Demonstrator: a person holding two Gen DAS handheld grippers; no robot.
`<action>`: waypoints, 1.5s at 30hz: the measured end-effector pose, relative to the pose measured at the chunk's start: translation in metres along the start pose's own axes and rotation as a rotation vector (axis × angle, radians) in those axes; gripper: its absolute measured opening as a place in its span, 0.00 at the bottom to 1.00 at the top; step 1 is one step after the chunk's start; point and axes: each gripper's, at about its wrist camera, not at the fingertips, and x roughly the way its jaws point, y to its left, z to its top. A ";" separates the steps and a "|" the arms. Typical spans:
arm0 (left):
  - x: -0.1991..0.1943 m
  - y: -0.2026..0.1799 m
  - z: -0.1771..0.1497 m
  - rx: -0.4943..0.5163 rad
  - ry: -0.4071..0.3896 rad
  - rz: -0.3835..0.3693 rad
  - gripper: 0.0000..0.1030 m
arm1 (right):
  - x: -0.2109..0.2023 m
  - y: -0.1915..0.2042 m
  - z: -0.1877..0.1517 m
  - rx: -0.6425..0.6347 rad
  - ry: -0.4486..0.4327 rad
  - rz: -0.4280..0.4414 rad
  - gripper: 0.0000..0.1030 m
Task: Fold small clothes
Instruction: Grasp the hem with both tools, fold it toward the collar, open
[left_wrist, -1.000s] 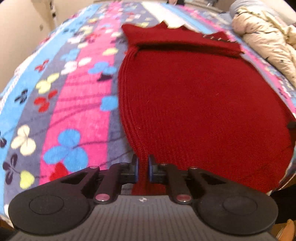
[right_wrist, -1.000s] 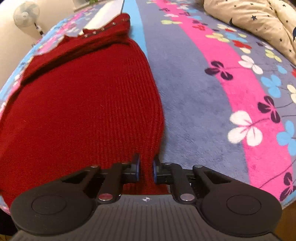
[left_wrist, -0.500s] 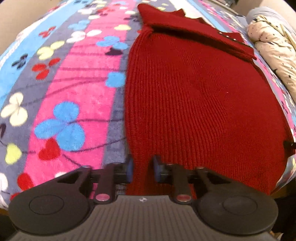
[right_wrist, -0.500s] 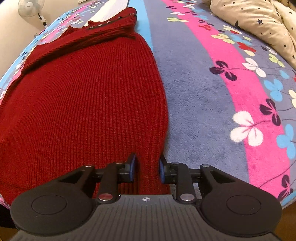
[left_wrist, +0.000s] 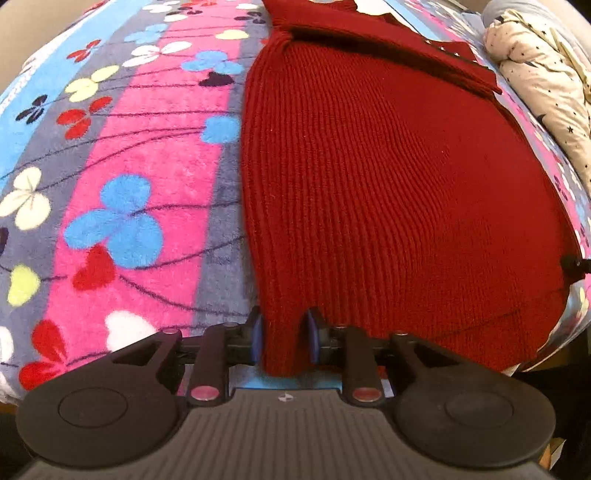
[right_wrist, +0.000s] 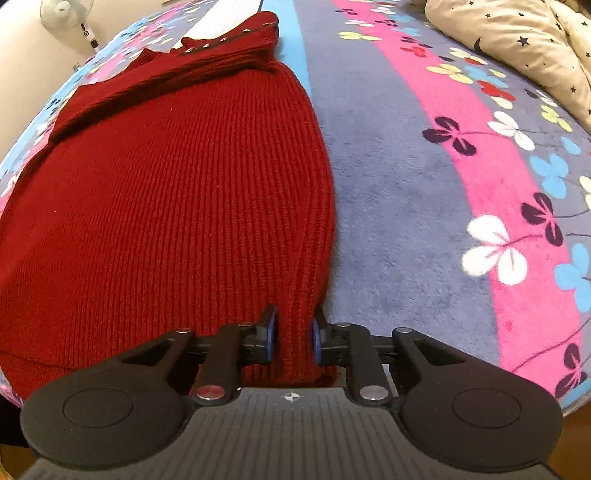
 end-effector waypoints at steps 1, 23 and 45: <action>0.000 0.000 0.000 0.002 -0.006 0.003 0.17 | 0.000 0.000 0.000 0.003 0.001 -0.012 0.21; -0.247 0.022 -0.023 0.113 -0.550 -0.279 0.07 | -0.229 -0.021 -0.026 0.160 -0.522 0.396 0.07; -0.015 0.104 0.157 -0.188 -0.288 -0.178 0.12 | 0.014 -0.050 0.118 0.403 -0.187 0.229 0.07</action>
